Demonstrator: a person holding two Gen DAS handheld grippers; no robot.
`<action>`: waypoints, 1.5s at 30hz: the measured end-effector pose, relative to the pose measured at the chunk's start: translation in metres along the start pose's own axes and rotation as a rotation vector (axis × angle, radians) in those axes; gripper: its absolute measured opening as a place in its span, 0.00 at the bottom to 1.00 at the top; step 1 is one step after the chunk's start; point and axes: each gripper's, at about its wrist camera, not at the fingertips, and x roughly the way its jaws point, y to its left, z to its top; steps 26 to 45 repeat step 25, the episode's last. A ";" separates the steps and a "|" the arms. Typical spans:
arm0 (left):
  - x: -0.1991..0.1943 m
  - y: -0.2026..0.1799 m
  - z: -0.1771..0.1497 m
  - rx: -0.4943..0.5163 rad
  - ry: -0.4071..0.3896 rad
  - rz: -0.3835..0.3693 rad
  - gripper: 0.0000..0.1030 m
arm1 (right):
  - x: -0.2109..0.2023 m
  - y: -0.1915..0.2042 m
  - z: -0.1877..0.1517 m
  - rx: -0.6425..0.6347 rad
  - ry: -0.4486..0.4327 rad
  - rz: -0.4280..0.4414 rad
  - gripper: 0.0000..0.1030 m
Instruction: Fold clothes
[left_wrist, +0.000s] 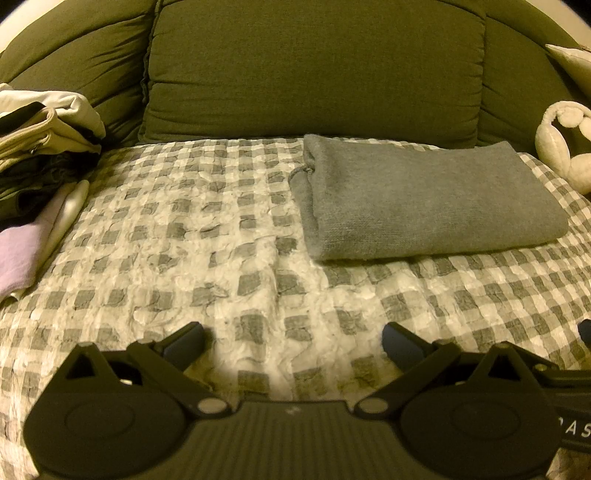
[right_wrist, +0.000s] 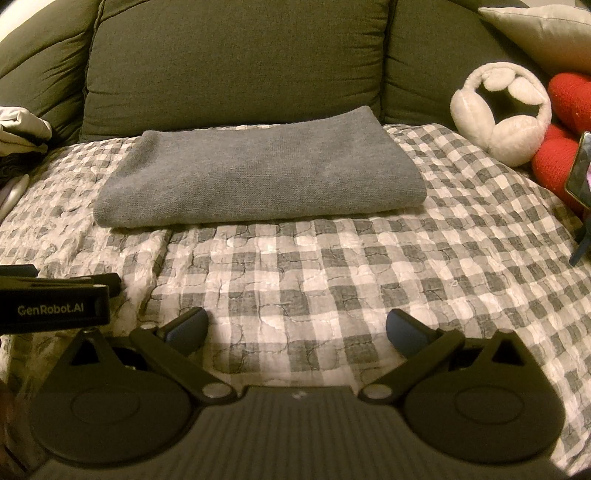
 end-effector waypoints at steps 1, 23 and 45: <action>0.000 0.000 0.000 0.000 0.000 0.000 1.00 | 0.000 0.000 0.000 0.000 0.000 0.000 1.00; 0.001 -0.001 0.002 0.000 0.001 0.000 1.00 | 0.001 0.000 0.001 0.000 -0.001 -0.001 1.00; 0.001 -0.001 0.002 0.000 0.002 0.000 1.00 | 0.001 0.000 0.001 0.000 -0.002 -0.001 1.00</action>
